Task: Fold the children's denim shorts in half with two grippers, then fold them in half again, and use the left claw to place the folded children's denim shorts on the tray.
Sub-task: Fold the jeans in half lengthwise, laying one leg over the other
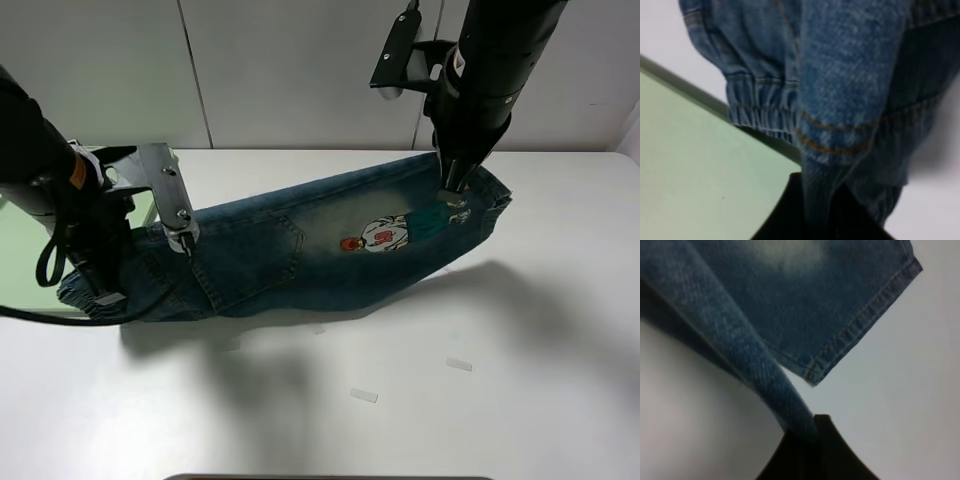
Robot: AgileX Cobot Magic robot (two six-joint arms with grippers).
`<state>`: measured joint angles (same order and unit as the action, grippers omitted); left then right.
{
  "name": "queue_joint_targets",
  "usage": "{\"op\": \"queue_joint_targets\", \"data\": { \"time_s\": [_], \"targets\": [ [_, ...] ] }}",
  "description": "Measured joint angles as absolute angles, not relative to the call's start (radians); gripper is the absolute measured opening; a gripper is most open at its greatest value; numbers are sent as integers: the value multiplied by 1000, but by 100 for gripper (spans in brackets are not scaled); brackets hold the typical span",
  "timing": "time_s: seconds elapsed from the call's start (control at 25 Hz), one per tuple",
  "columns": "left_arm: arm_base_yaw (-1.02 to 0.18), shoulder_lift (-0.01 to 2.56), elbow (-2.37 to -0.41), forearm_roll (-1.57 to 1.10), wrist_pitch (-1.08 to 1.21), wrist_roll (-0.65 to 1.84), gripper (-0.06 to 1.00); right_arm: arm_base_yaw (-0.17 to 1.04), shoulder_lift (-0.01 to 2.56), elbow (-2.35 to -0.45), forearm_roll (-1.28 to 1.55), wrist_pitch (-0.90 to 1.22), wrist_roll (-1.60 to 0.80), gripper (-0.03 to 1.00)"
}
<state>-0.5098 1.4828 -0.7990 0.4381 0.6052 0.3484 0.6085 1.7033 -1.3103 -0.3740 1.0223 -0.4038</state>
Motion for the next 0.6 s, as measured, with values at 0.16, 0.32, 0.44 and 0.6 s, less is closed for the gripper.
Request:
{"op": "queue_joint_targets", "data": {
  "time_s": [0.16,0.32,0.44,0.6],
  "targets": [
    [-483,1543,-823,456,595,348,3,609,1732,-1326,-391,975,-404,-3],
    [-480,1585,-828,489,577,348,3,596,1765,-1343,-400,930,-404,-3],
    [-480,1595,-828,503,538,348,3,564,1800,-1347,-401,904,-404,-3],
    [-480,1595,-828,535,470,348,3,517,1832,-1347,-393,858,-404,-3]
  ]
}}
